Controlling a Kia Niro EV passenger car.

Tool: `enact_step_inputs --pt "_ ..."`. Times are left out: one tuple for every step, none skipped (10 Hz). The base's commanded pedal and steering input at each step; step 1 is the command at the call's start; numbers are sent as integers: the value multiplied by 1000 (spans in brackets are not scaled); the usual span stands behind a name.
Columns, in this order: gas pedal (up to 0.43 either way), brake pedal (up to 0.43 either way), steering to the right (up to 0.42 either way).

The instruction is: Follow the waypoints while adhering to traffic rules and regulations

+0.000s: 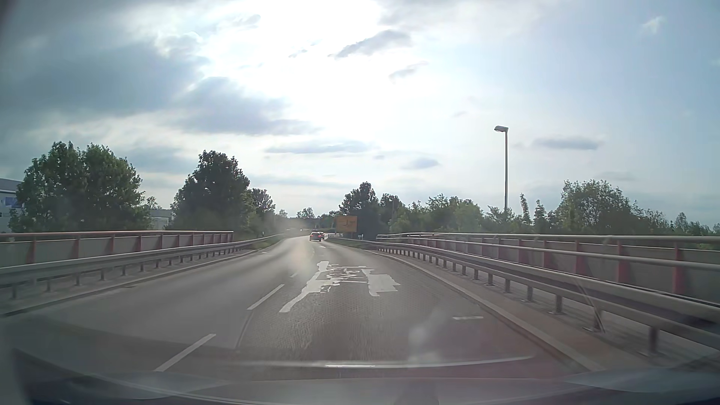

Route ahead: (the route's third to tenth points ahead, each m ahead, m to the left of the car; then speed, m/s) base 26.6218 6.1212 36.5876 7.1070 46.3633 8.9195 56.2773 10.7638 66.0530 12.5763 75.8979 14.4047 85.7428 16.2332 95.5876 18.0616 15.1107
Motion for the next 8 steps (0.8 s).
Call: enact_step_inputs --pt "169 0 -27" --pt "169 0 -27" --pt "169 0 -27" --pt "169 0 -27" --pt "169 0 -26" --pt "169 0 -26" --pt "169 0 -25" --pt "169 0 -25"
